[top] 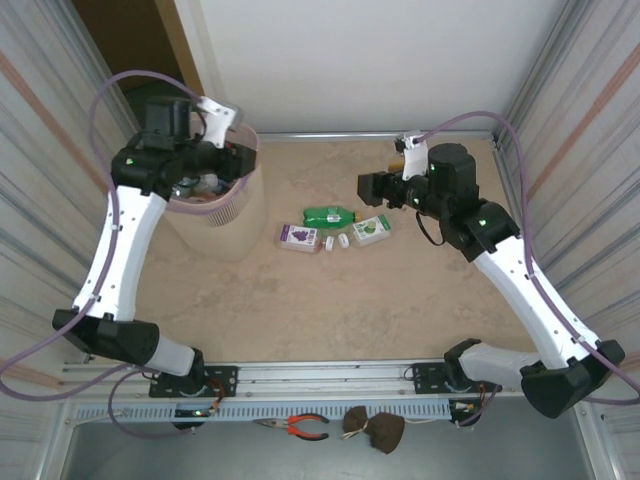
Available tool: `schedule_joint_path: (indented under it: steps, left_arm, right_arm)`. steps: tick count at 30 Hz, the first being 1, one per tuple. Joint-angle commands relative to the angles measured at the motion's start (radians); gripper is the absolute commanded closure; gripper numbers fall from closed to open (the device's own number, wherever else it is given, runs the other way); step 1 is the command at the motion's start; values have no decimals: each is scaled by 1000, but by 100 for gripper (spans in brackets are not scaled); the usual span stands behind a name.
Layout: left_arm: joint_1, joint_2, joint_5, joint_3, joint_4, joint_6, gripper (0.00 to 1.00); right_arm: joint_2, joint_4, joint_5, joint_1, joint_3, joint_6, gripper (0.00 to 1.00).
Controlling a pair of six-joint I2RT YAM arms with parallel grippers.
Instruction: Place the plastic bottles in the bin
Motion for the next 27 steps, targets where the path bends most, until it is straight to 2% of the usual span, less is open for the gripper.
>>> schedule_joint_path:
  steps: [1,5,11,13,15,22,27]
  left_arm:
    - [-80,35,-47,17,16,1,60]
    - [-184,109,-65,59,-14,67,58]
    - [-336,237,-93,119,-132,323,56]
    - [-387,271,-93,105,-176,449,52]
    - [-426,304,-165,78,-190,541,49]
    - [-433,410,-329,39,-227,701,40]
    - [-400,389,-337,-133,-93,844,32]
  right_arm:
    - [-32,-18,13,-32,-28,38,17]
    - [-51,-29,4,-72,-57,42,18]
    - [-62,-57,5,-129,-90,37,18]
    - [-63,-61,4,-144,-100,40,18]
    - [-70,-61,-2,-154,-111,42,18]
    - [-89,-61,-12,-173,-133,45,19]
    - [-99,-61,-17,-183,-138,43,19]
